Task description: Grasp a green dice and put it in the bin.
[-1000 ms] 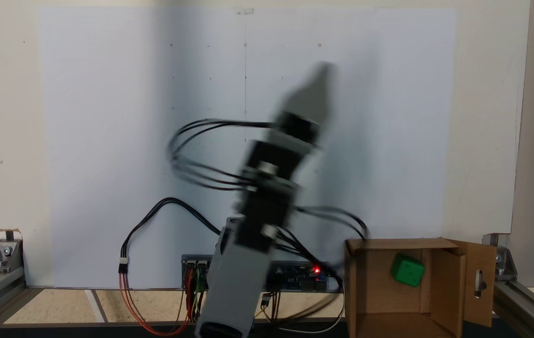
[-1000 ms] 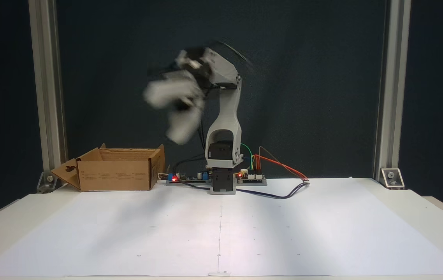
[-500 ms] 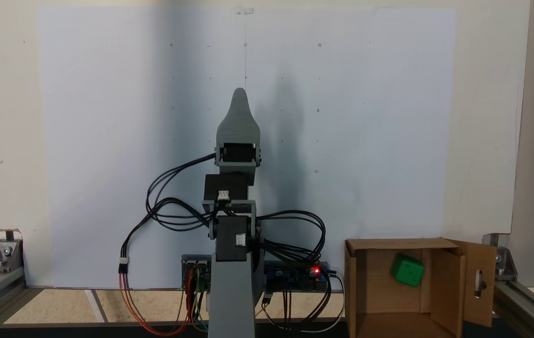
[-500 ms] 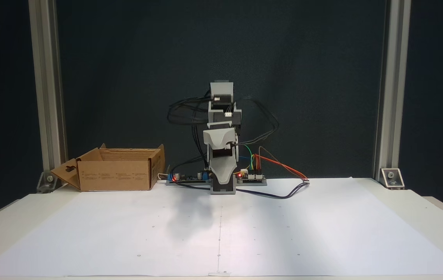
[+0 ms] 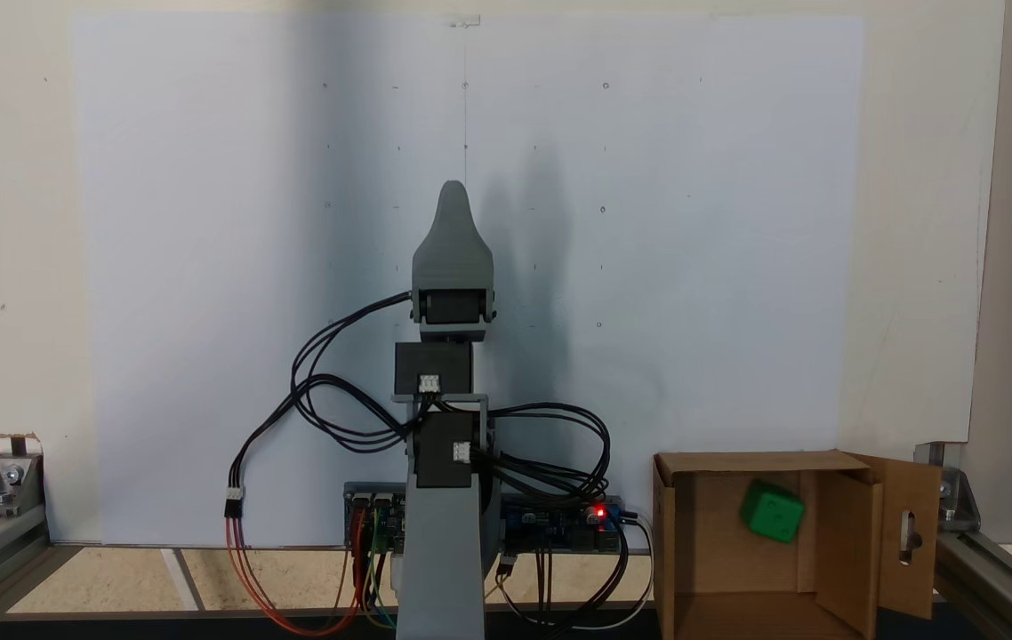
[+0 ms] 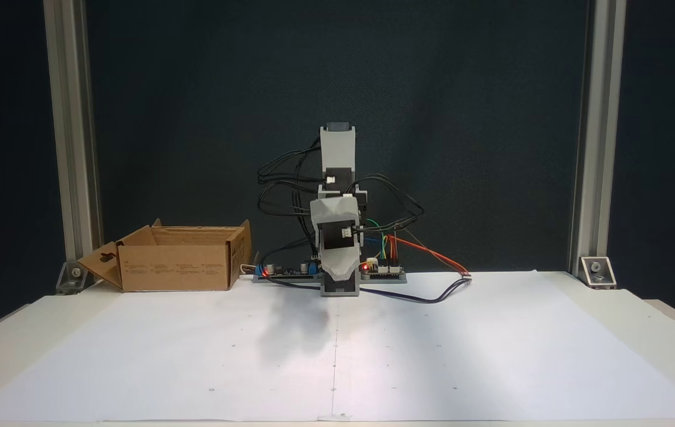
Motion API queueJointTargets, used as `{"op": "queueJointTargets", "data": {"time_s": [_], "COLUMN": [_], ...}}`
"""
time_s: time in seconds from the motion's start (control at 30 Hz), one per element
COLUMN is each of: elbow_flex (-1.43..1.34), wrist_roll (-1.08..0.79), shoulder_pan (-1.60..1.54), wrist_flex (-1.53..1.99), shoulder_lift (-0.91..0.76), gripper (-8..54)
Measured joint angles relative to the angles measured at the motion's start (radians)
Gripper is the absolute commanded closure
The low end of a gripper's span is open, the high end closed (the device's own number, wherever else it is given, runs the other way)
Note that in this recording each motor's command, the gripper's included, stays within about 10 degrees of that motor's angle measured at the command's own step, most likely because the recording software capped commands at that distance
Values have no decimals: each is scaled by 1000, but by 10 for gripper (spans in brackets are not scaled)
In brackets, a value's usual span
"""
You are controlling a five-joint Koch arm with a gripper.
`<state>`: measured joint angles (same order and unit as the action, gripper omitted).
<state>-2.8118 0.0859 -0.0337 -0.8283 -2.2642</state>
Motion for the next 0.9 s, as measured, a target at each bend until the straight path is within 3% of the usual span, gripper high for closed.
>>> {"op": "queueJointTargets", "data": {"time_s": [0.6,0.9], "elbow_flex": [-265,-267], "wrist_roll": [-2,-2], "shoulder_pan": [0,0], "wrist_flex": [-695,-724], "shoulder_lift": [0,0], "gripper": [11,11]}}
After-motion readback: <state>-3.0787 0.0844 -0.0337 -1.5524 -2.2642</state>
